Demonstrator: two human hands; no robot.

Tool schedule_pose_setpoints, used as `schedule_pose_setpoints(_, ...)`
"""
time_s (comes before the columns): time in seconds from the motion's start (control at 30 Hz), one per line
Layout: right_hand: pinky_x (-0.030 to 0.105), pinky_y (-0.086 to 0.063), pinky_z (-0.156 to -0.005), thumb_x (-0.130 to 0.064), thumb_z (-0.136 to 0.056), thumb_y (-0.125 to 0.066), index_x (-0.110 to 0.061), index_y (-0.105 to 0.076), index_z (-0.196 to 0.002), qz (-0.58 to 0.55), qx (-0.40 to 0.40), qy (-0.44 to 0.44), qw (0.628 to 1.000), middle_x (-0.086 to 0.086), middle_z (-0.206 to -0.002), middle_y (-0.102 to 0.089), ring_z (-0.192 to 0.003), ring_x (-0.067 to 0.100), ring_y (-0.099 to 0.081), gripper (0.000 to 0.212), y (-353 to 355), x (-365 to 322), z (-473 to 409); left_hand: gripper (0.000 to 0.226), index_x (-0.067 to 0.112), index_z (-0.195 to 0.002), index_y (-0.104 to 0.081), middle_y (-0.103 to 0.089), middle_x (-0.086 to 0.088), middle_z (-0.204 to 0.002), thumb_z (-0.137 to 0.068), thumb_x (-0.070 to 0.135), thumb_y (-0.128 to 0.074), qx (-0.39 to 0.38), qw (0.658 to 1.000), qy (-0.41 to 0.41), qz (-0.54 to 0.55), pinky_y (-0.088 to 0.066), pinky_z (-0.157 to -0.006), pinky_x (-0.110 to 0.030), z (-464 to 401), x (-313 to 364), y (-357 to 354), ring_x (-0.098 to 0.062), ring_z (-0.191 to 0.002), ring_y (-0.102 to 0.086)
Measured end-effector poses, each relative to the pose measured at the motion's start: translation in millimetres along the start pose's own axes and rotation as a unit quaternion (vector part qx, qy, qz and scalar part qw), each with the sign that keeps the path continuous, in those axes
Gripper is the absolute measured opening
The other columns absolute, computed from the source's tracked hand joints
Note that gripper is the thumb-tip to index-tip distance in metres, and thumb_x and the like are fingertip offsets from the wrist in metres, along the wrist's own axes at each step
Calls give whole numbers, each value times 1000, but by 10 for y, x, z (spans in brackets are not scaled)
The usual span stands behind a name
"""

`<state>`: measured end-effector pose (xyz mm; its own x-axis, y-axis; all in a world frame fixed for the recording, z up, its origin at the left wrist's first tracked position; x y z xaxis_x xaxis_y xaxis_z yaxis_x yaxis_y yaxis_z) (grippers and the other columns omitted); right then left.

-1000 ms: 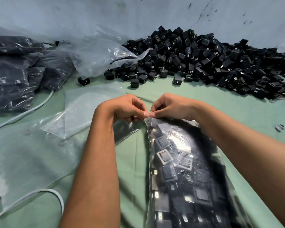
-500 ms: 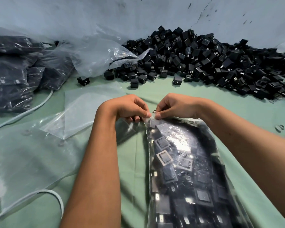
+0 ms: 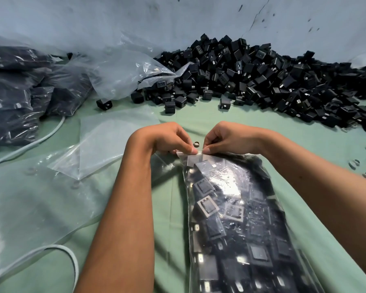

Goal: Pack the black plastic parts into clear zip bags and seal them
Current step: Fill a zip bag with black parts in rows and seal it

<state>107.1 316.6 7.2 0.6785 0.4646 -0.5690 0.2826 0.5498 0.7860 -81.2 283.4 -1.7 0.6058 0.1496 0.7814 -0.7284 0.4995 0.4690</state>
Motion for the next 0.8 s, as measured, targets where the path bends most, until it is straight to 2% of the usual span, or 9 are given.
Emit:
schedule_pose_setpoints(0.13, 14, -42, -58, -34, -97, -70, -27, -73, -77, 1, 10, 10, 1000, -17, -65, -69, -57, -5, -53, 21, -13, 22, 22, 5, 17, -82, -80, -69, 6, -65, -84, 19, -83, 5, 998, -52, -29, -45, -57, -14, -59, 91, -89, -2, -58, -58)
schedule_pose_setpoints(0.23, 13, -42, -57, -38, -95, -72, -24, -78, -82, -37, 34, 8, 999, -11, -69, -72, -57, -2, -54, 20, 37, 121, 120, 2, 11, -85, -78, -71, -9, -81, -86, 11, -80, 18, 997, -78, -1, -45, -73, -24, -52, 58, -94, -13, -76, -59)
schedule_pose_setpoints(0.3, 21, -46, -66, -37, -96, -71, -21, -80, -87, -63, 4, -13, 998, 1, -78, -76, -65, 3, -59, 20, 93, 202, 198, 4, 7, -84, -77, -69, -14, -83, -87, 5, -77, 14, 995, -95, 8, -44, -78, -30, -35, 44, -96, -18, -79, -57)
schedule_pose_setpoints(0.37, 31, -47, -76, -33, -97, -71, -19, -80, -90, -78, -32, -37, 996, 10, -90, -77, -73, 8, -61, 18, 131, 265, 238, 8, 7, -81, -76, -68, -13, -80, -88, 3, -75, 9, 995, -96, 7, -46, -75, -30, -44, 47, -90, -20, -77, -57)
schedule_pose_setpoints(0.47, 31, -48, -77, -28, -98, -70, -20, -80, -88, -68, -47, -45, 996, 3, -86, -77, -73, 8, -61, 16, 129, 278, 227, 9, 10, -79, -78, -70, -8, -71, -89, 9, -77, 10, 998, -54, 9, -55, -54, -28, -53, 42, -53, -18, -60, -61)
schedule_pose_setpoints(0.53, 27, -47, -69, -26, -99, -69, -18, -78, -84, -83, -45, -47, 994, 1, -77, -73, -68, 9, -59, 19, 104, 269, 221, 10, 13, -84, -81, -77, -10, -82, -88, 21, -80, 26, 998, -55, -15, -58, -71, -37, -81, 77, -71, -19, -71, -67)
schedule_pose_setpoints(0.6, 23, -44, -56, -29, -100, -67, -17, -73, -79, -102, -43, -47, 993, -1, -67, -64, -59, 10, -53, 25, 73, 272, 230, 19, 15, -88, -82, -79, -7, -91, -86, 34, -81, 41, 996, -73, -37, -54, -83, -36, -124, 152, -143, -16, -79, -66)
schedule_pose_setpoints(0.67, 24, -38, -51, -33, -100, -67, -16, -68, -75, -104, -38, -40, 993, 0, -62, -55, -56, 14, -44, 30, 53, 276, 245, 18, 15, -87, -82, -77, -8, -85, -86, 33, -81, 37, 994, -89, -42, -50, -77, -32, -164, 233, -231, -15, -74, -62)
schedule_pose_setpoints(0.8, 33, -35, -59, -36, -99, -68, -15, -67, -76, -119, -23, -31, 992, 5, -66, -53, -61, 19, -42, 31, 28, 267, 280, 15, 14, -82, -78, -67, 1, -67, -90, 27, -78, 14, 992, -113, -51, -43, -62, -23, -200, 263, -261, -11, -61, -53)
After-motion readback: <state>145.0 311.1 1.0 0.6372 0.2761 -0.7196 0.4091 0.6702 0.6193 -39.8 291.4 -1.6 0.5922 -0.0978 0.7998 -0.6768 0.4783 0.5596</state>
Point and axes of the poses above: each hand's wrist, its own z-axis away from the middle knuckle, its own y-axis out of the back of the hand, x = y × z, the point moved 3 cm from there along -z, towards the middle knuckle
